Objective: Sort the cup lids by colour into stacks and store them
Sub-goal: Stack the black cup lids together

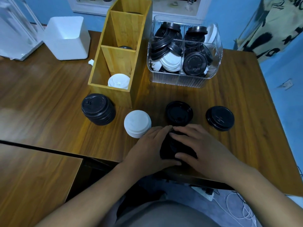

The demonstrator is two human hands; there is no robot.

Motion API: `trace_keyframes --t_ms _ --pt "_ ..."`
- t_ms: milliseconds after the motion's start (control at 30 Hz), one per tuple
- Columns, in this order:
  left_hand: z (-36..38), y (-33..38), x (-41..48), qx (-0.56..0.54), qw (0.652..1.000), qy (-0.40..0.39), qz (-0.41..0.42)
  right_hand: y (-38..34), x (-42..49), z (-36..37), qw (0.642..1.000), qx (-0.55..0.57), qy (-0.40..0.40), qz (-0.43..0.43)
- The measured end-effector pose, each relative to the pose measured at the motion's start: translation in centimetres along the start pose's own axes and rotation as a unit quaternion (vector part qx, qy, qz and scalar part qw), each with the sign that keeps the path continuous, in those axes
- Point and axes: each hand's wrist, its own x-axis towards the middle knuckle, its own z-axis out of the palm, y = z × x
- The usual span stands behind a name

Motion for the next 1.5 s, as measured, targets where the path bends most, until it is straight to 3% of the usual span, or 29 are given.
trace_keyframes --t_ms 267,367,433,567,667,733,800,1000,1200,1300,1400,1500 --pt "-0.1 0.4 0.0 0.004 1.0 0.007 -0.007 0.4 1.5 -2.1 0.997 0.055 -0.045 -0.007" --pt "-0.3 0.4 0.0 0.022 1.0 -0.002 -0.005 2.4 2.2 -3.6 0.993 0.111 0.048 0.0" --pt "-0.4 0.5 0.0 0.024 1.0 -0.007 -0.012 3.8 3.2 -4.1 0.994 0.053 0.09 0.015" --pt "-0.4 0.7 0.0 0.03 0.999 -0.008 -0.02 4.8 5.7 -3.7 0.996 -0.087 -0.026 0.021" --pt "-0.3 0.5 -0.1 0.032 0.999 -0.007 -0.018 4.7 6.3 -4.5 0.998 0.018 0.021 0.058" --pt "-0.3 0.4 0.0 0.036 0.999 -0.009 -0.019 4.7 6.5 -5.3 0.984 0.137 0.085 0.077" --pt "-0.3 0.4 0.0 0.037 0.999 -0.007 -0.02 5.0 7.1 -6.2 0.974 0.182 0.11 0.073" --pt "-0.2 0.4 0.0 0.047 0.999 -0.003 -0.017 5.2 11.4 -7.2 0.994 0.099 -0.022 0.032" --pt "-0.1 0.5 -0.1 0.045 0.999 0.001 -0.014 4.9 11.4 -4.7 0.988 -0.028 0.101 0.116" --pt "0.0 0.4 0.0 0.047 0.999 0.007 -0.012 3.9 10.0 -3.2 0.985 -0.081 0.067 0.134" --pt "0.1 0.4 0.0 0.043 0.999 0.004 -0.013 3.7 9.9 -1.9 0.991 -0.065 0.03 0.116" --pt "0.2 0.3 0.0 0.041 0.999 0.005 -0.014 3.9 8.5 -2.7 0.992 0.024 0.078 0.101"
